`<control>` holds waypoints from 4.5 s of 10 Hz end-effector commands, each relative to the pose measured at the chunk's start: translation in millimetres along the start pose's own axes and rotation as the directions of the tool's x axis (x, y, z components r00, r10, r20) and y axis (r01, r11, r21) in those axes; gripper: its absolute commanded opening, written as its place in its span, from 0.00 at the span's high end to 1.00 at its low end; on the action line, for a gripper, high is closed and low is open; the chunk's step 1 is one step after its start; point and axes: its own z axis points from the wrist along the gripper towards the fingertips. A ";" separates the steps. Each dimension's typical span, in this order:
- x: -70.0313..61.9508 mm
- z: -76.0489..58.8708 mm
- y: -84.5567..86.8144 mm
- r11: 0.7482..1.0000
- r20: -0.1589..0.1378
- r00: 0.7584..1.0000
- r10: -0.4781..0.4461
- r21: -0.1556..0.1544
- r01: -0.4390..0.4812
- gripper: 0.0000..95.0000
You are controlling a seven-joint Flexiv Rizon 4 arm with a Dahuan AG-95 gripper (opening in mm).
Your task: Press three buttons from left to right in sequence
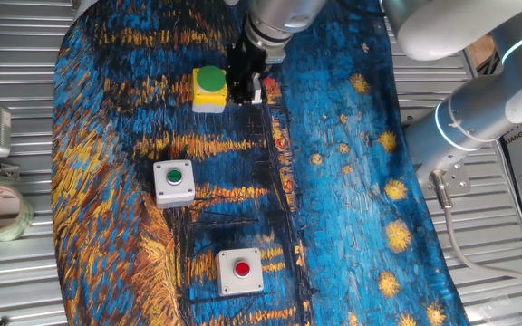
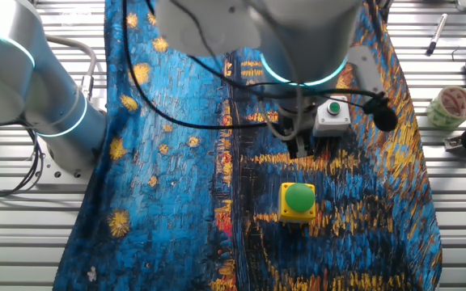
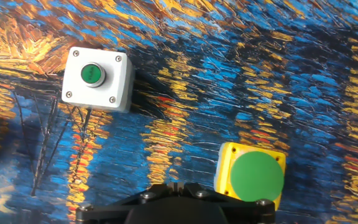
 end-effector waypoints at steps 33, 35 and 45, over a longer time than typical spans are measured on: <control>6.3 4.2 -30.9 0.999 0.000 1.000 0.027 -0.032 -0.027 1.00; 6.3 4.2 -30.9 0.999 -0.005 1.000 0.022 -0.024 -0.022 1.00; 6.3 4.2 -30.9 0.997 -0.014 0.998 0.068 0.038 -0.068 1.00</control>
